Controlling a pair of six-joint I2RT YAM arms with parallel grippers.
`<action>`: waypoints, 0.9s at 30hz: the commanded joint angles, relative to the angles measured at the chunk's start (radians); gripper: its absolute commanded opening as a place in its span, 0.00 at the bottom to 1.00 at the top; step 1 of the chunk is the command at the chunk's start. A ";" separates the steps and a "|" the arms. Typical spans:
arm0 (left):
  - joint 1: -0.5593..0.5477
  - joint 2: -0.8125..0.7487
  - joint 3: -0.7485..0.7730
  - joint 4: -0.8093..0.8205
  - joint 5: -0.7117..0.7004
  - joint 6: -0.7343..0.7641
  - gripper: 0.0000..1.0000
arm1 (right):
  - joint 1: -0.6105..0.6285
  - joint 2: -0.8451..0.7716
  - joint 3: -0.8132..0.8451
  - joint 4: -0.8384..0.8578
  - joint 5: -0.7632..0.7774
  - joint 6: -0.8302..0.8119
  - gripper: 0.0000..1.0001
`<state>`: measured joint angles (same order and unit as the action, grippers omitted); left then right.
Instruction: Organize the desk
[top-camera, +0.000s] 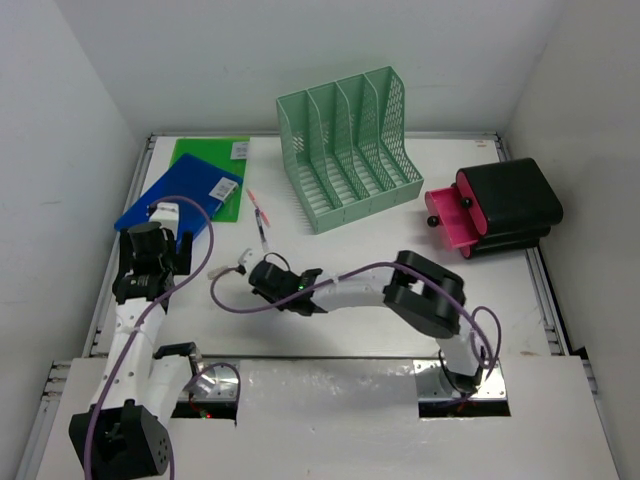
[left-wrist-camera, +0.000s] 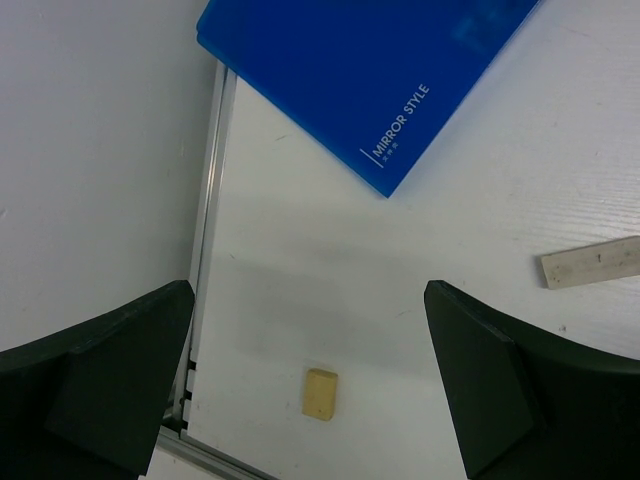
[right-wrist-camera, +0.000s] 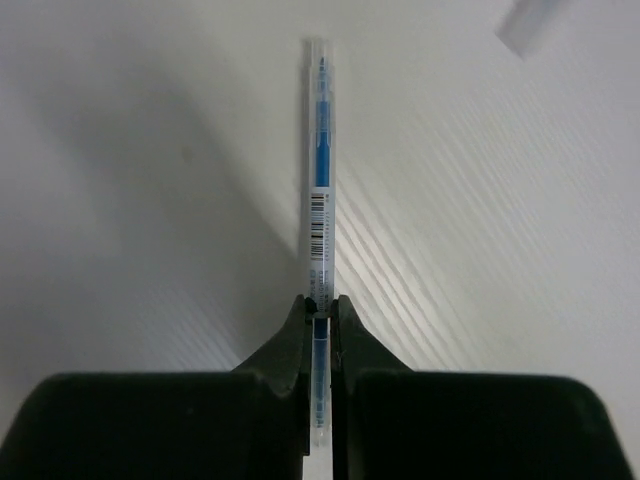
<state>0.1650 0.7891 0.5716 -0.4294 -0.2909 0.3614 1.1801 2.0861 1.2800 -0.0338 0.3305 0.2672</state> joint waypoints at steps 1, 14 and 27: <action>0.007 -0.016 -0.003 0.043 0.013 -0.002 0.99 | -0.007 -0.213 -0.059 -0.034 0.065 -0.158 0.00; 0.008 -0.022 0.002 0.038 0.044 0.007 1.00 | -0.570 -0.774 -0.297 -0.233 0.268 -0.373 0.00; 0.007 -0.025 0.001 0.034 0.062 0.013 0.99 | -0.878 -0.693 -0.303 -0.248 0.377 -0.376 0.00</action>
<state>0.1650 0.7788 0.5716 -0.4297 -0.2432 0.3683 0.3149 1.3598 0.9466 -0.2749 0.6392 -0.0944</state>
